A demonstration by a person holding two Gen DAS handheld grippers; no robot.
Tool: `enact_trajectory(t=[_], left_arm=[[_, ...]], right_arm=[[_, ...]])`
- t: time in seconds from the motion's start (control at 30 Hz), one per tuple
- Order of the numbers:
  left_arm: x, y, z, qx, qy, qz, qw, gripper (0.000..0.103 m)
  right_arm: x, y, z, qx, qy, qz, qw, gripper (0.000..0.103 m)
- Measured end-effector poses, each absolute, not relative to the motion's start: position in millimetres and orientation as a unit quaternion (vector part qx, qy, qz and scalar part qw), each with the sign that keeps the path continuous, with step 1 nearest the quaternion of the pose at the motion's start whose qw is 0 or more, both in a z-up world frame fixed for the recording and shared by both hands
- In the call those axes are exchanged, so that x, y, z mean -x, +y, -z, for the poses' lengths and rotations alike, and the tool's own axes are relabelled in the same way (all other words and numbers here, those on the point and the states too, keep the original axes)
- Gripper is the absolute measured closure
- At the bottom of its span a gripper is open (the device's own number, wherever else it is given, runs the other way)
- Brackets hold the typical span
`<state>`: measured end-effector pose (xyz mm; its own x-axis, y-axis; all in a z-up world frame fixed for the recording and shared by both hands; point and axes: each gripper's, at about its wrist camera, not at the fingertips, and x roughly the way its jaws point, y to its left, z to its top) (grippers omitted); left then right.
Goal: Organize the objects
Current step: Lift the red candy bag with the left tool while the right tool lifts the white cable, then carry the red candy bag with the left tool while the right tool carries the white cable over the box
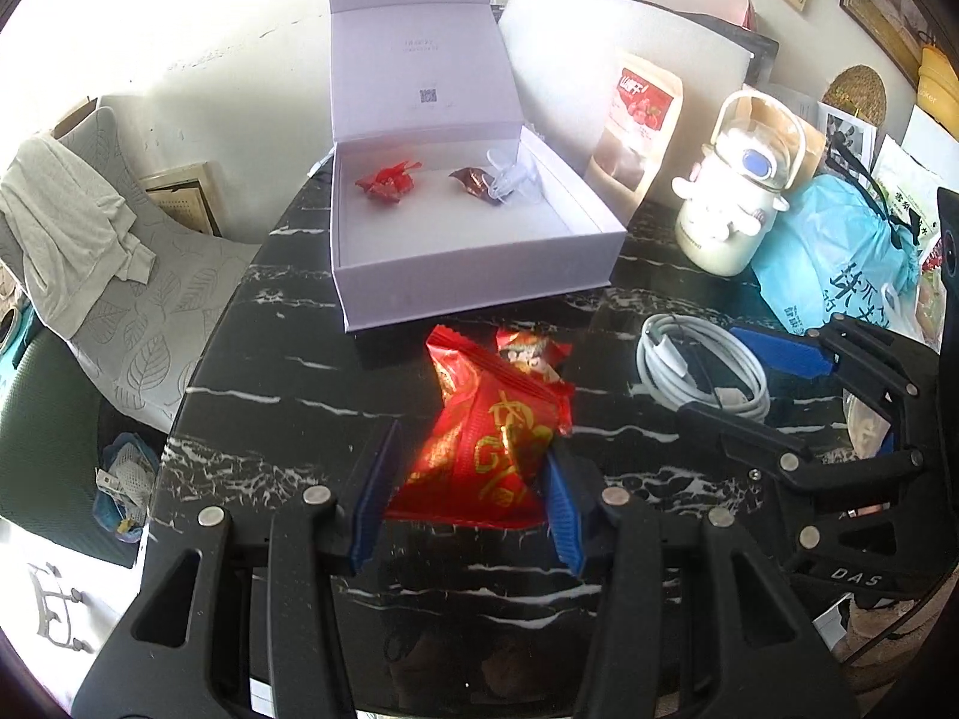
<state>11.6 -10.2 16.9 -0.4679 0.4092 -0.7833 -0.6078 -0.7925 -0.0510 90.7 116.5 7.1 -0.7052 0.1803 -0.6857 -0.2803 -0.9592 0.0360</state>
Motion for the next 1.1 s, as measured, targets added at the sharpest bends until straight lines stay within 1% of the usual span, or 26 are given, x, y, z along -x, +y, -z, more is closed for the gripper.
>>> enact_trajectory(t=[0.5, 1.1], left_arm=[[26, 7, -25, 0.416, 0.129, -0.846, 0.306, 0.059], [82, 39, -26, 0.417, 0.141, -0.843, 0.31, 0.059]], right_arm=[[-63, 144, -18, 0.356, 0.082, -0.92, 0.142, 0.047], [-12, 184, -22, 0.371, 0.076, -0.914, 0.144, 0.046]])
